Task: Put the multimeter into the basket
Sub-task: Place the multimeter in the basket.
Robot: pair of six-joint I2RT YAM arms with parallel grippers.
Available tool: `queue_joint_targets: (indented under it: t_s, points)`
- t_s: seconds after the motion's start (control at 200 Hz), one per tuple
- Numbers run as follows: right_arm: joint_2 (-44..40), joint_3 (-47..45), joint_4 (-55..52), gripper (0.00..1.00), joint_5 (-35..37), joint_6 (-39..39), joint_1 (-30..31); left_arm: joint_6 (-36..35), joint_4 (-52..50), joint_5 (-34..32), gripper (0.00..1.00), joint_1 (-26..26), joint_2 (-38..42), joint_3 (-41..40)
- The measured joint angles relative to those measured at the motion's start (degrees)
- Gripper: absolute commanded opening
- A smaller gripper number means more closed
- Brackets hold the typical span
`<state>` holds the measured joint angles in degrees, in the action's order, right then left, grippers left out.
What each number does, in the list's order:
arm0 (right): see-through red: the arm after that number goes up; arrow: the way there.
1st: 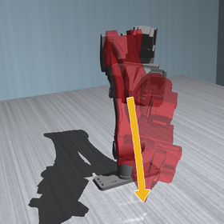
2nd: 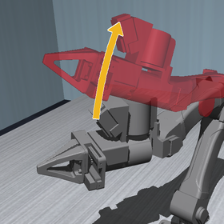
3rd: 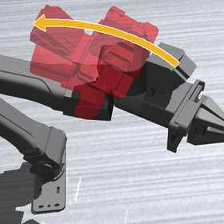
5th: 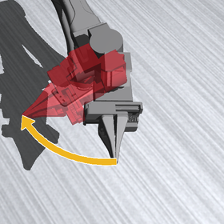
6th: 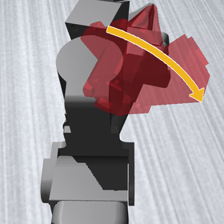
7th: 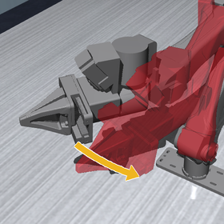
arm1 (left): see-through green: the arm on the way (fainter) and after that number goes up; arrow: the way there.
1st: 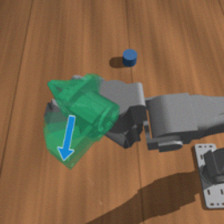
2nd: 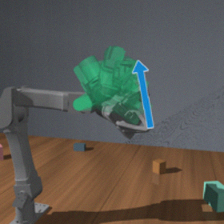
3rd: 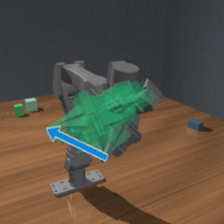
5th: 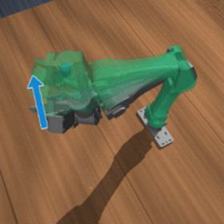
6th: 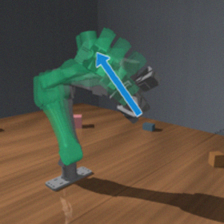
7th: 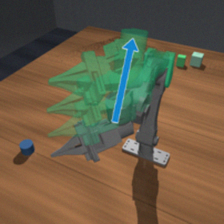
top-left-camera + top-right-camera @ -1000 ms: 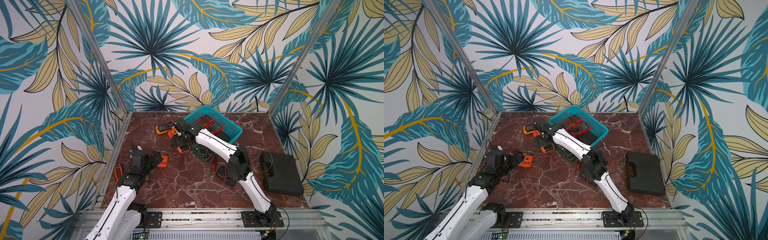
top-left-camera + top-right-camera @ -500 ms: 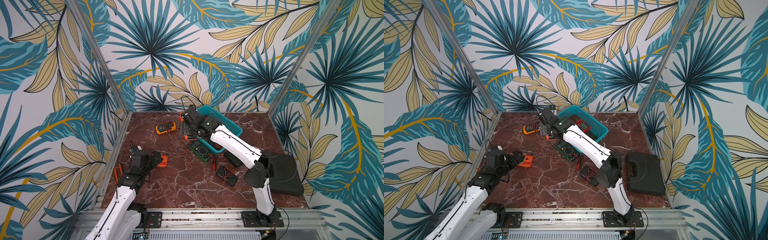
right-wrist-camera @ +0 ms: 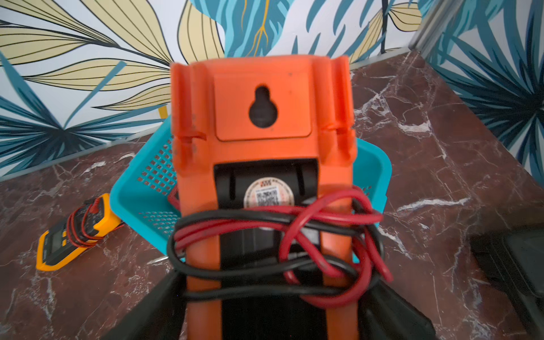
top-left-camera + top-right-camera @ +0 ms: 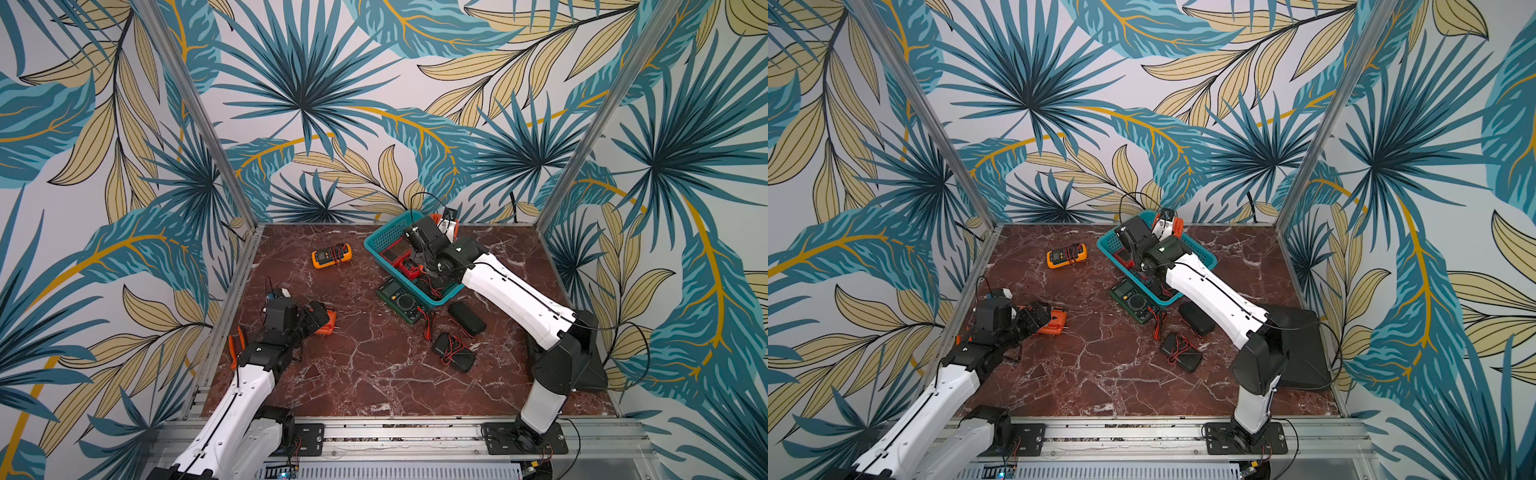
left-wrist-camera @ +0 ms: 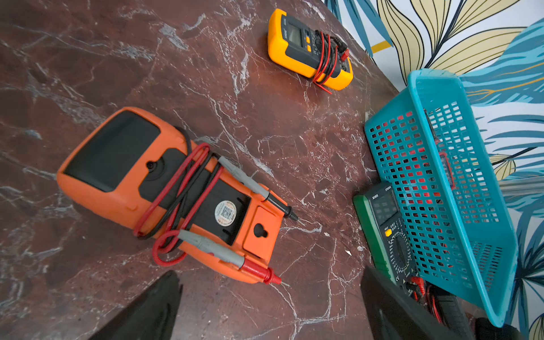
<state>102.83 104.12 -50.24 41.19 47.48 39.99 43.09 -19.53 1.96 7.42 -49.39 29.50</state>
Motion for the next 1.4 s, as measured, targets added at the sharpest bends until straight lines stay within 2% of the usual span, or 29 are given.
queue_joint_targets:
  t_s: [0.416, 0.696, 1.397]
  points:
    - [1.68, -4.28, 0.24, 0.00, -0.68, 10.78, -4.66, -2.82, 0.68, 2.38, 1.00, 0.00, -1.70, 0.02]
    - [5.22, -6.71, 0.44, 0.00, -0.92, 16.20, -5.57, -3.21, 0.74, 2.84, 1.00, -0.02, -1.75, 0.02]
    - [9.92, -8.68, 1.77, 0.00, -3.78, 20.85, -7.39, -3.28, 0.90, 3.91, 1.00, -0.02, -1.99, 0.02]
